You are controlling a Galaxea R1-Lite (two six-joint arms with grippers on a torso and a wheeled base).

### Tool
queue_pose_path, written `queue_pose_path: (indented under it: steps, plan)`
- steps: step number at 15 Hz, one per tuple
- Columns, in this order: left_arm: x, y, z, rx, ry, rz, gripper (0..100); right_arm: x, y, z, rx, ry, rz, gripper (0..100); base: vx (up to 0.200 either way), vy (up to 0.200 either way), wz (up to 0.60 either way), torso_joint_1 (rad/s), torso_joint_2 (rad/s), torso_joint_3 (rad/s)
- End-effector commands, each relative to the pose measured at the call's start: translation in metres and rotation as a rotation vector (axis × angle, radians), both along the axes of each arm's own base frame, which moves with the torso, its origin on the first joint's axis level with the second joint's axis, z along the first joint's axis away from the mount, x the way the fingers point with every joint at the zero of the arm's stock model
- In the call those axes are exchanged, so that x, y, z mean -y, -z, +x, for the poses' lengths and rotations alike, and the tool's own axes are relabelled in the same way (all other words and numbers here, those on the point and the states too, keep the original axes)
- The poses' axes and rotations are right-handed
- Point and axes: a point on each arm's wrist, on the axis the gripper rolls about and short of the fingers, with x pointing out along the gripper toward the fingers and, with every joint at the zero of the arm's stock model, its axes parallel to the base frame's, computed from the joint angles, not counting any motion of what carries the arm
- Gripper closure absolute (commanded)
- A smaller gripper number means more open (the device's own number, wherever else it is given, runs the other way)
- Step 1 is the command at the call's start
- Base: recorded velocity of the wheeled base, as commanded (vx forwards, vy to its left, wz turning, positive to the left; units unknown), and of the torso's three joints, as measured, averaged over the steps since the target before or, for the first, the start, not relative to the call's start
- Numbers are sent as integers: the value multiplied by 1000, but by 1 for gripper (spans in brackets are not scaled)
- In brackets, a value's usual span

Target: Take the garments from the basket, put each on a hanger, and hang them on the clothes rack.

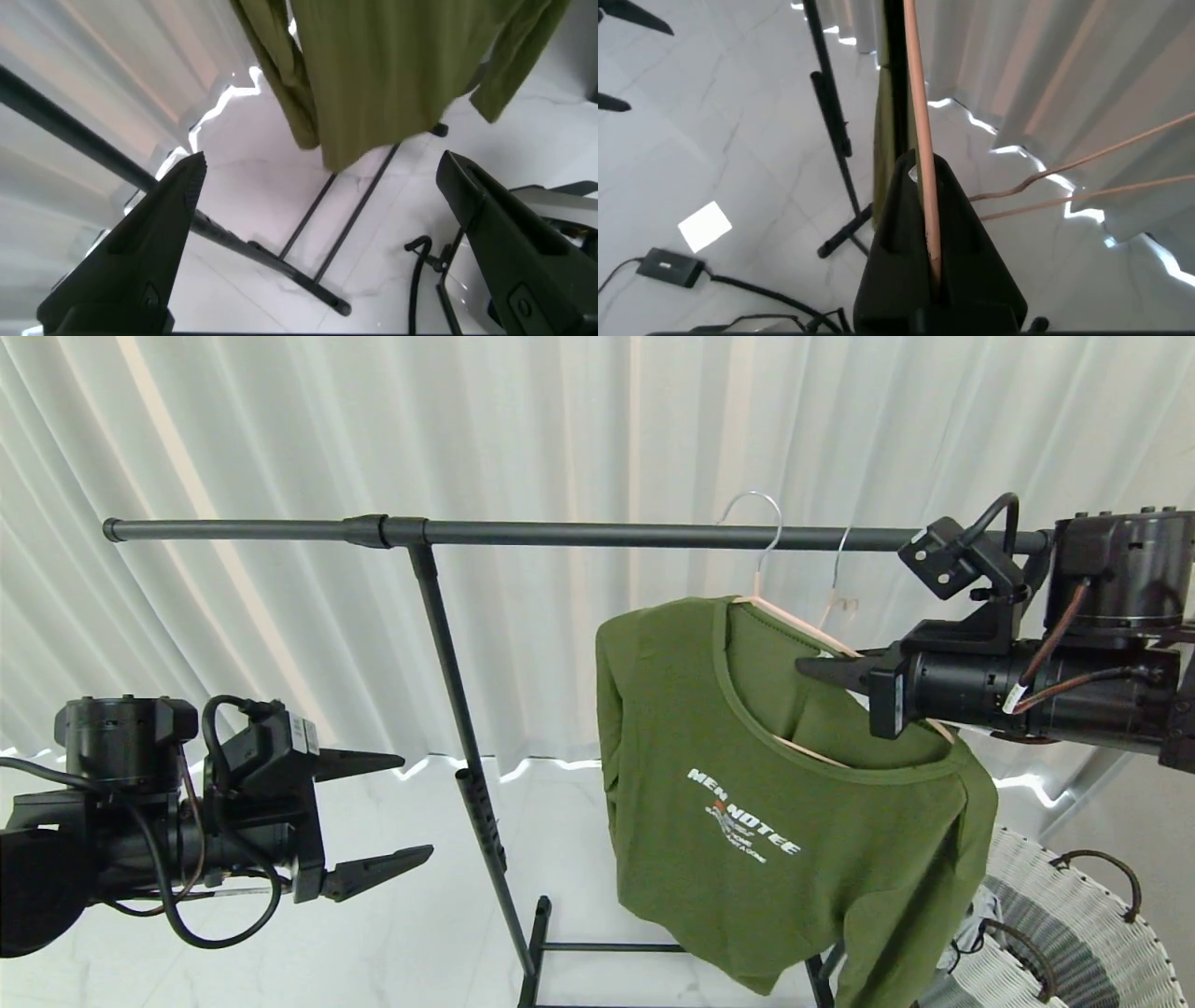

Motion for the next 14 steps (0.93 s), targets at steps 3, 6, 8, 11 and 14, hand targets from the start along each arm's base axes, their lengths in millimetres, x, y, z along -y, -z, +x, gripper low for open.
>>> queue_pose_path:
  steps: [3,6,8,11,14]
  plan:
    - [0,1,1,-5,0,-1,0,-5,1,11,-4,6,0,100,200,0,0,-1,2,6]
    - [2,1,1,-1,12,1,0,-4,3,11,-10,9,-3,100,133,0,0,0,5,-2]
    - [5,1,0,1,21,3,0,-2,4,16,-15,22,-6,100,0,0,0,0,0,0]
    - [7,1,1,1,32,3,0,0,8,23,-22,68,-17,100,0,0,0,0,0,0]
    - [7,1,0,0,32,3,0,-1,9,25,-26,73,-18,100,0,0,0,0,0,0]
